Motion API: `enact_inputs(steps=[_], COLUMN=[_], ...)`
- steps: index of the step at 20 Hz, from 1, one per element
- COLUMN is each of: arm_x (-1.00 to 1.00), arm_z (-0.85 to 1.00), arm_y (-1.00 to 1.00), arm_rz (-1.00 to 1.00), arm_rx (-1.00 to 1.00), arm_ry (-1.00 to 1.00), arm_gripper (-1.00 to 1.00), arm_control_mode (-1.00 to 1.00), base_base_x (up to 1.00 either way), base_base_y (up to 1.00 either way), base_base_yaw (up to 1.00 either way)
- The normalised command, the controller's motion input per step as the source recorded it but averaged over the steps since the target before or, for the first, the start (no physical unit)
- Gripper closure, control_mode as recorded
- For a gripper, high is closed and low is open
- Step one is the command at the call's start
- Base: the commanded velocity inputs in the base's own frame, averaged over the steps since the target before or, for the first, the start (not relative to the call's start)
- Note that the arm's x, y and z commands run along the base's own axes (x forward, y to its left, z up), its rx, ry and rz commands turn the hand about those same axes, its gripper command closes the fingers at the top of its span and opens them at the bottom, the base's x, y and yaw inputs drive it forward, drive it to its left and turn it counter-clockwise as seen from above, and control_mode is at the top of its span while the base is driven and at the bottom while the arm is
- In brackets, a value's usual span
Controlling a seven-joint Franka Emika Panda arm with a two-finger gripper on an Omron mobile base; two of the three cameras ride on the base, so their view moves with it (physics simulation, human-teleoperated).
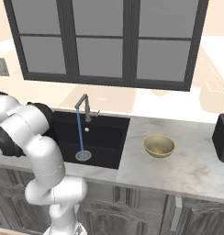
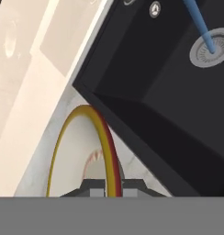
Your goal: Rinse each bowl for a few seconds and place them down in the sink or on the counter.
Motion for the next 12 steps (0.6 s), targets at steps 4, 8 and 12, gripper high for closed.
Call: enact_inputs(steps=[4, 8, 12], arm_x=[0.00, 0.00, 0.00], arm_z=[-0.17, -0.21, -0.22], arm_y=[0.03, 0.08, 0.05], arm_rz=[0.00, 0.00, 0.00], arm_rx=[0.00, 0.00, 0.00], arm_ry=[0.00, 0.00, 0.01], arm_gripper=[1.00, 1.00, 1.00], arm_control_mode=[-1.00, -1.00, -1.00], base_base_x=[0.00, 0.00, 0.00], base_base_y=[0.00, 0.00, 0.00], base_base_yaw=[0.00, 0.00, 0.00])
